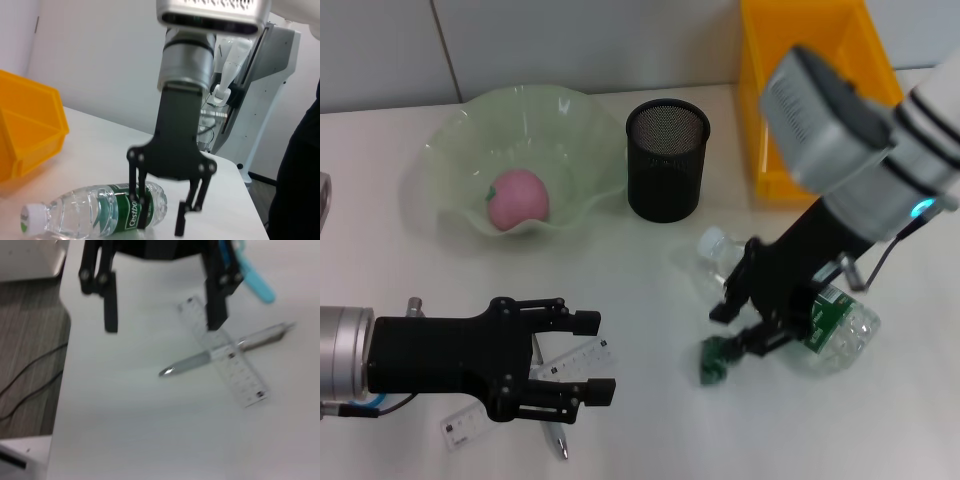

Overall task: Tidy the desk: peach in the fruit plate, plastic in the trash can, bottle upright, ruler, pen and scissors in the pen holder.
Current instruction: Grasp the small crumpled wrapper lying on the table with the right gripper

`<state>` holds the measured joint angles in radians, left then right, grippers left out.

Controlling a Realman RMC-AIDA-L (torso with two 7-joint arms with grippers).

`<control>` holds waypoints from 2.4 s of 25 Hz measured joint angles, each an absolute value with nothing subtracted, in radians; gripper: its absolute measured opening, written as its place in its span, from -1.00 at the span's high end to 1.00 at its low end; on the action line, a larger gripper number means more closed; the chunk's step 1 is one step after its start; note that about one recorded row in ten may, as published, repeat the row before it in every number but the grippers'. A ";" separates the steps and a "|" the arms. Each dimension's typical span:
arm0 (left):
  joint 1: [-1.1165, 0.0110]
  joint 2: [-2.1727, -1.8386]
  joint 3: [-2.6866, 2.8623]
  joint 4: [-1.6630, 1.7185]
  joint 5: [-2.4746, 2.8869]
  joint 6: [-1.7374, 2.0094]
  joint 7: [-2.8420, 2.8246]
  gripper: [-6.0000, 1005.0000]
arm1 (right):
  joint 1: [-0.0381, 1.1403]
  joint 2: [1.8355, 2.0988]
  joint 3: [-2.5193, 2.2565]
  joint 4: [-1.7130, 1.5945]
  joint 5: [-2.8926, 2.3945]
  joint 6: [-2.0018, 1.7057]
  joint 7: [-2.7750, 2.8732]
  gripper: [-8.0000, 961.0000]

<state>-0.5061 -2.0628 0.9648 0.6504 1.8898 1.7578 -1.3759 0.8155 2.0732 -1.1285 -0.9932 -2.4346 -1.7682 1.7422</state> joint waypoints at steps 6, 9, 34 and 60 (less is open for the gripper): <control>-0.509 -2.062 0.965 0.650 1.890 1.758 -1.376 -0.62 | 0.801 2.063 -0.996 -1.099 -2.435 -1.822 1.748 0.11; -0.510 -2.062 0.965 0.651 1.890 1.758 -1.376 -0.62 | 0.801 2.056 -0.968 -1.109 -2.434 -1.836 1.749 0.09; -0.513 -2.065 0.965 0.654 1.885 1.757 -1.376 -0.58 | 0.843 2.077 -1.256 -0.890 -2.448 -1.596 1.751 -0.46; -0.514 -2.063 0.963 0.657 1.874 1.759 -1.368 -0.56 | 0.859 2.085 -1.380 -0.791 -2.407 -1.455 1.743 -0.46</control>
